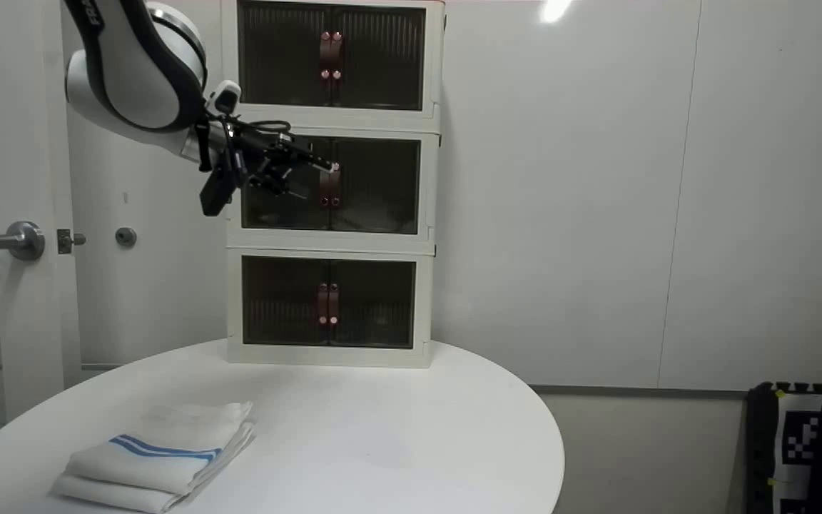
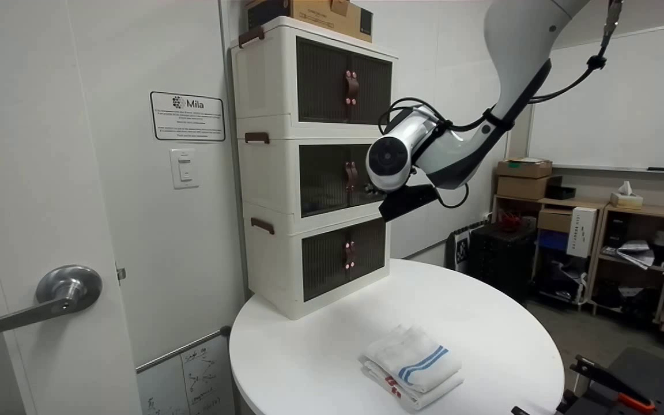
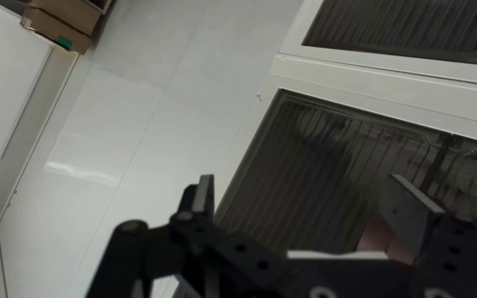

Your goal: Open the middle cupboard door

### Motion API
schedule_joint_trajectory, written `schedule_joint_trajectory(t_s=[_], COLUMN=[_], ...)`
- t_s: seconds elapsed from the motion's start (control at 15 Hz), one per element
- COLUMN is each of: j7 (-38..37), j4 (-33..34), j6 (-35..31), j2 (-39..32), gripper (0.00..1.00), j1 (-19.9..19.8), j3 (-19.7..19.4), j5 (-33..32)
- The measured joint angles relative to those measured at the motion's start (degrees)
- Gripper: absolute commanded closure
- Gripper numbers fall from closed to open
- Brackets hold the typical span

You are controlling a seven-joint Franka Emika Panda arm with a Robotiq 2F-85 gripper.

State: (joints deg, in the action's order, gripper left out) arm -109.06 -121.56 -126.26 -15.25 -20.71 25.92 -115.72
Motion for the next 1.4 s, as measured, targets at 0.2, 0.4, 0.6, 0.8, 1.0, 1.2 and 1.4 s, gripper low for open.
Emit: schedule_joint_trajectory(t_s=[0.2,0.4,0.6,0.8,1.0,1.2,1.4], j7=[-1.9,-3.0,-3.5,-3.6,-3.6,-3.7,-3.7], j4=[5.6,10.3,13.7,16.3,18.7,21.0,23.2], j6=[-0.2,-0.4,-0.6,-0.6,-0.6,-0.6,-0.6], j2=[-3.7,-6.2,-8.3,-10.1,-11.8,-13.3,-14.9], gripper=[0.0,0.0,0.0,0.0,0.0,0.0,0.0], j1=[9.0,13.8,16.4,17.7,18.3,18.7,18.9], j3=[-7.7,-11.5,-13.8,-15.3,-16.1,-16.7,-17.0], j5=[0.0,0.0,0.0,0.0,0.0,0.0,0.0])
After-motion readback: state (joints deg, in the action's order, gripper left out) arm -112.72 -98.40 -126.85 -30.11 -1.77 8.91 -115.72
